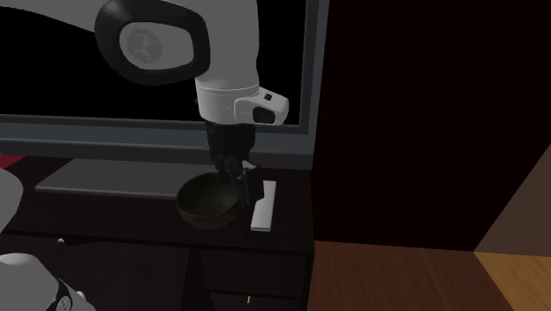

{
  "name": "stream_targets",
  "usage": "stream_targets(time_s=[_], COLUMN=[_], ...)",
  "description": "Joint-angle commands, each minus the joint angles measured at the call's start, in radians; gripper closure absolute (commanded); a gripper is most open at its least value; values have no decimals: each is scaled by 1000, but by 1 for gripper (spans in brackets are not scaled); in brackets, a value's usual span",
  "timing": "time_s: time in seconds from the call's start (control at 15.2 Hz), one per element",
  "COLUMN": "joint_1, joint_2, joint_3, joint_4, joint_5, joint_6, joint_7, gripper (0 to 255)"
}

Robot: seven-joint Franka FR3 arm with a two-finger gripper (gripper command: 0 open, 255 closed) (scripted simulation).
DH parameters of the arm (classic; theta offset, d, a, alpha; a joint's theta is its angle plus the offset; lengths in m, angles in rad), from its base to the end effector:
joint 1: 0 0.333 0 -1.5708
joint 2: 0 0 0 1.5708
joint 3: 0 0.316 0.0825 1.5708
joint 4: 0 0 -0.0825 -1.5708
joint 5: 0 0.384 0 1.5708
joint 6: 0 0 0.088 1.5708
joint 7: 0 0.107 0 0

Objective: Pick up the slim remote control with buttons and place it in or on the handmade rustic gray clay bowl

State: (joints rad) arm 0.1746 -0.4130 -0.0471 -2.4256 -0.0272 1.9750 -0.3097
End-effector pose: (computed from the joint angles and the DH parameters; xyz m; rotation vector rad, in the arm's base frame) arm 0.4121 0.0504 0.4555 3.0585 0.7043 -0.0601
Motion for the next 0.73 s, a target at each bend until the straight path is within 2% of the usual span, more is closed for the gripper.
stream_targets(time_s=[0.0,0.66], joint_1=[23,121], joint_2=[62,361], joint_3=[8,69], joint_4=[12,88], joint_5=[8,36], joint_6=[53,286], joint_7=[-34,-189], gripper=[0,0])
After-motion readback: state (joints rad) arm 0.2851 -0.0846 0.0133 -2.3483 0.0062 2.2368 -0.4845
